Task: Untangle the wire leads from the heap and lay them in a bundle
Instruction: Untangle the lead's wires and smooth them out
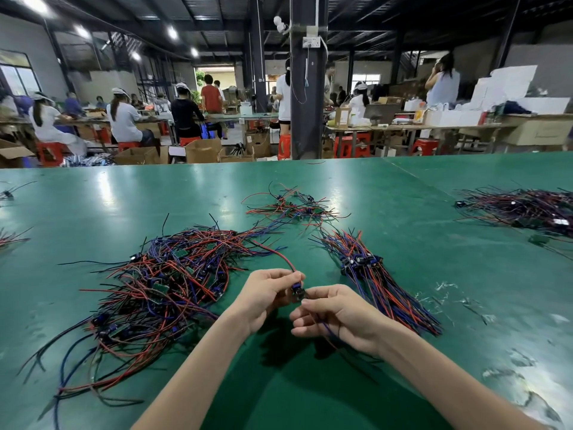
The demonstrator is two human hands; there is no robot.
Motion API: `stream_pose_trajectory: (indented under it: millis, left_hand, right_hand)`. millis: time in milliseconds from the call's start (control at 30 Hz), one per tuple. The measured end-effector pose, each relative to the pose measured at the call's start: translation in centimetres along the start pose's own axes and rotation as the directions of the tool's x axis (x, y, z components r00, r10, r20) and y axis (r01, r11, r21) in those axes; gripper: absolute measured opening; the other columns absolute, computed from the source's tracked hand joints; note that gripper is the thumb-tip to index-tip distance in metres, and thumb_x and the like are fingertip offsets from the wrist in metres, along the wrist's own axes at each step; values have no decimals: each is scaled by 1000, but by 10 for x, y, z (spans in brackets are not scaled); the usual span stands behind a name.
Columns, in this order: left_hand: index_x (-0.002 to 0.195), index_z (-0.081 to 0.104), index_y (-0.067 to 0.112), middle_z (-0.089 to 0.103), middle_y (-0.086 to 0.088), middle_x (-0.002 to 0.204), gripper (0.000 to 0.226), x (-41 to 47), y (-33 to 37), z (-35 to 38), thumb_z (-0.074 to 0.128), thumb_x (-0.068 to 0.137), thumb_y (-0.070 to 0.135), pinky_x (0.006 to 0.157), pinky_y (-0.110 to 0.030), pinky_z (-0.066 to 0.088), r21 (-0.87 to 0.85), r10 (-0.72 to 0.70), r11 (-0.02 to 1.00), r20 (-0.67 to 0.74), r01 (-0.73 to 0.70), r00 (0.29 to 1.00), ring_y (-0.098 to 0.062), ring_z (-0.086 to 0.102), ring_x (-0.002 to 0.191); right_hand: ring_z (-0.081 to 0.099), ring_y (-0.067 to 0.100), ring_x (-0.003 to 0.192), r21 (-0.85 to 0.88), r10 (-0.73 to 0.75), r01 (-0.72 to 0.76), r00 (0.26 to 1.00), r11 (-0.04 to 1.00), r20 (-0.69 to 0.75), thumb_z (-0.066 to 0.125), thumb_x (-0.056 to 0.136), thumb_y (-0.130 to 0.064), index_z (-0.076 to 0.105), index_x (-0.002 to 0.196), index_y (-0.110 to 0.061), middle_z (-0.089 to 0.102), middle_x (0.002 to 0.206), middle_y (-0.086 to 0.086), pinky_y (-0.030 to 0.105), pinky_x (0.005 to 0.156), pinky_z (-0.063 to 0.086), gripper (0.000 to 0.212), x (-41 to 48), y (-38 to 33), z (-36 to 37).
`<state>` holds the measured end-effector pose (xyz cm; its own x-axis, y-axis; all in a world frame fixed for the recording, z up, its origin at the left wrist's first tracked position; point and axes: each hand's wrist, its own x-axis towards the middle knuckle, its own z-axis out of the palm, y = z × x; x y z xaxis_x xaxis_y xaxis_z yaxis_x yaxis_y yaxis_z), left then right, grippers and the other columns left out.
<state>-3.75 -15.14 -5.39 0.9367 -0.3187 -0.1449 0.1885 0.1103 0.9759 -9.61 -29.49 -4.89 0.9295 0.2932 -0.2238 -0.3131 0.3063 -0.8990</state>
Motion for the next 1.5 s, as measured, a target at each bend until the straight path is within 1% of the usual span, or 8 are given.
stream_pose_trajectory:
  millis: [200, 367, 567, 733, 1000, 1200, 1333, 1500]
  left_hand:
    - [65, 74, 12, 54, -11, 72, 22, -4, -5, 10, 64, 82, 5, 59, -27, 35, -3, 27, 1000, 27, -27, 999, -17, 39, 60]
    - [74, 74, 9, 57, 0, 58, 8, -5, -5, 10, 69, 80, 11, 51, -16, 40, -65, 12, 998, 74, -8, 997, -8, 44, 50]
    - [77, 76, 9, 68, -4, 68, 16, -4, -6, 9, 74, 65, 19, 59, -23, 53, -151, 0, 988, 102, 15, 995, -13, 62, 57]
    - [75, 73, 8, 67, -1, 65, 16, -1, -6, 8, 75, 62, 17, 52, -15, 45, -161, -14, 987, 93, 28, 996, -7, 57, 53]
    - [76, 71, 6, 65, -2, 66, 20, 4, -6, 6, 75, 61, 19, 58, -24, 37, -167, 23, 986, 44, -16, 999, -13, 43, 58]
    - [77, 67, 2, 65, -4, 64, 17, 2, -4, 6, 72, 67, 15, 47, -20, 48, -196, -5, 980, 79, 21, 997, -10, 57, 50]
    - [69, 69, 8, 61, -6, 64, 11, 1, -7, 7, 76, 64, 15, 59, -24, 40, -106, 26, 994, 58, -20, 998, -15, 45, 58]
    - [63, 68, 15, 64, 8, 56, 19, 1, -10, 11, 73, 78, 3, 52, -13, 37, 192, 294, 937, 25, -293, 955, 0, 50, 50]
  right_hand:
    - [64, 23, 60, -8, 22, -22, 1000, 1000, -20, 47, 96, -25, 72, 85, 0, 68, 77, 16, 36, 60, 58, 37, -2, -4, -1]
    - [65, 23, 57, -1, 8, -8, 997, 1000, -74, 55, 93, -14, 69, 89, 4, 70, 80, 18, 34, 58, 58, 23, -1, -2, -3]
    - [65, 23, 58, -19, 39, -40, 997, 999, -67, 53, 94, -16, 70, 86, 2, 68, 75, 17, 32, 57, 57, 26, 0, -3, -3]
    - [63, 23, 52, -48, -4, -2, 990, 999, -139, 53, 93, -14, 66, 87, 0, 65, 68, 20, 28, 50, 55, 19, -2, -3, -2]
    - [63, 25, 56, -36, -74, 69, 984, 997, -164, 57, 89, -3, 69, 77, 0, 66, 69, 18, 31, 56, 58, 17, 4, -1, 1]
    - [62, 25, 53, -7, -88, 88, 985, 996, -149, 53, 92, -5, 64, 88, 6, 62, 68, 19, 32, 54, 57, 16, 4, 2, 4]
    - [60, 25, 48, -49, -88, 79, 971, 996, -221, 52, 90, -2, 63, 76, 7, 61, 60, 20, 29, 48, 54, 19, 4, 2, 4]
    - [53, 20, 39, -137, -122, 81, 936, 987, -329, 49, 89, -2, 61, 73, 2, 55, 63, 16, 26, 39, 48, 20, 5, 4, 7]
